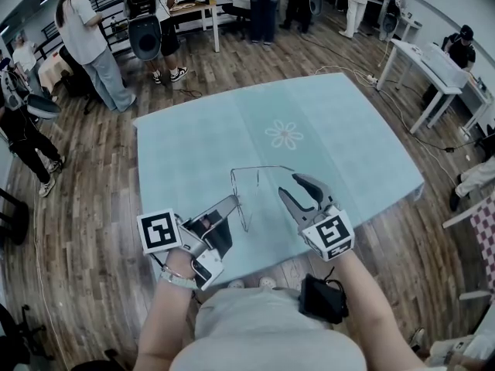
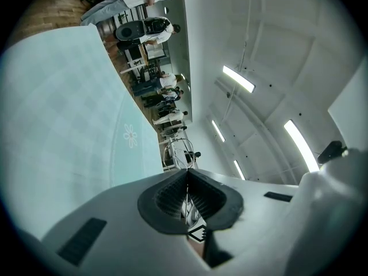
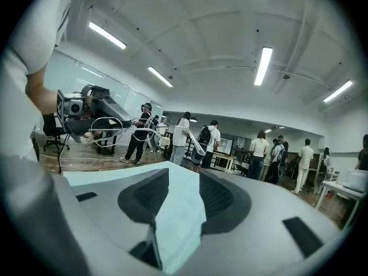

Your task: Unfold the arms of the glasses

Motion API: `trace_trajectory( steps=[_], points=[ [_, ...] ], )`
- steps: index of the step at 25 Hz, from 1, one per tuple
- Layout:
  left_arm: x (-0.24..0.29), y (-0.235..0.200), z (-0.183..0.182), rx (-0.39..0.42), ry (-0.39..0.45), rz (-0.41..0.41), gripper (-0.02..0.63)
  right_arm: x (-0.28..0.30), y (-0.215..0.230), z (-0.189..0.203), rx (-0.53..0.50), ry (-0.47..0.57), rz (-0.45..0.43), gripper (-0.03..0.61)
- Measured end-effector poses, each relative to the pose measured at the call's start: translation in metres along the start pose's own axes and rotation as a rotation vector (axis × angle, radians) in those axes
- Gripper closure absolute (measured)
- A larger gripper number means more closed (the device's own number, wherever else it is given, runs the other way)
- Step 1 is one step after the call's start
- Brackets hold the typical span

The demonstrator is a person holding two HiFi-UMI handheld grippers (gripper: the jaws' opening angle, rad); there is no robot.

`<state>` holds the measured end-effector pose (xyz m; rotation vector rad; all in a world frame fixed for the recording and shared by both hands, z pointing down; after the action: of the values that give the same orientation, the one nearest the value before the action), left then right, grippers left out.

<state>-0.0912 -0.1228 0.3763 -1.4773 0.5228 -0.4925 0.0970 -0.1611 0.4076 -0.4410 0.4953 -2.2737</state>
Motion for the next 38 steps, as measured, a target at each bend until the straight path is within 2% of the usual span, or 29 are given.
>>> trace_trajectory(
  steps=[6, 11, 21, 26, 38],
  points=[
    [-0.003, 0.001, -0.002, -0.021, 0.005, -0.001, 0.603, 0.018, -0.018, -0.01, 0.056, 0.078, -0.051, 0.434],
    [-0.005, 0.002, -0.001, -0.021, 0.003, -0.009, 0.603, 0.037, -0.028, -0.021, 0.04, 0.125, -0.081, 0.434],
    [-0.001, -0.002, -0.001, -0.046, 0.012, -0.015, 0.603, 0.056, -0.024, -0.034, 0.106, 0.22, 0.023, 0.459],
    [0.0, -0.002, -0.004, -0.061, 0.02, -0.015, 0.603, 0.059, -0.025, -0.037, 0.104, 0.241, 0.019, 0.525],
    [0.004, -0.001, -0.009, -0.064, 0.023, -0.008, 0.603, 0.06, -0.02, -0.03, 0.114, 0.221, 0.023, 0.528]
  ],
)
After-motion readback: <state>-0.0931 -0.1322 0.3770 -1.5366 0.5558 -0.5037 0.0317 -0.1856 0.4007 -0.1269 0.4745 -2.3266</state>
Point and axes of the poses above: the fingertips, and each gripper's own axes: x forward along the fingers, y to its right, z out of its underside, the point moved 5 cm from there along -x, backward along the fingers, and after that the axes turned 14 degrees about -x, right-handed, at the moved point
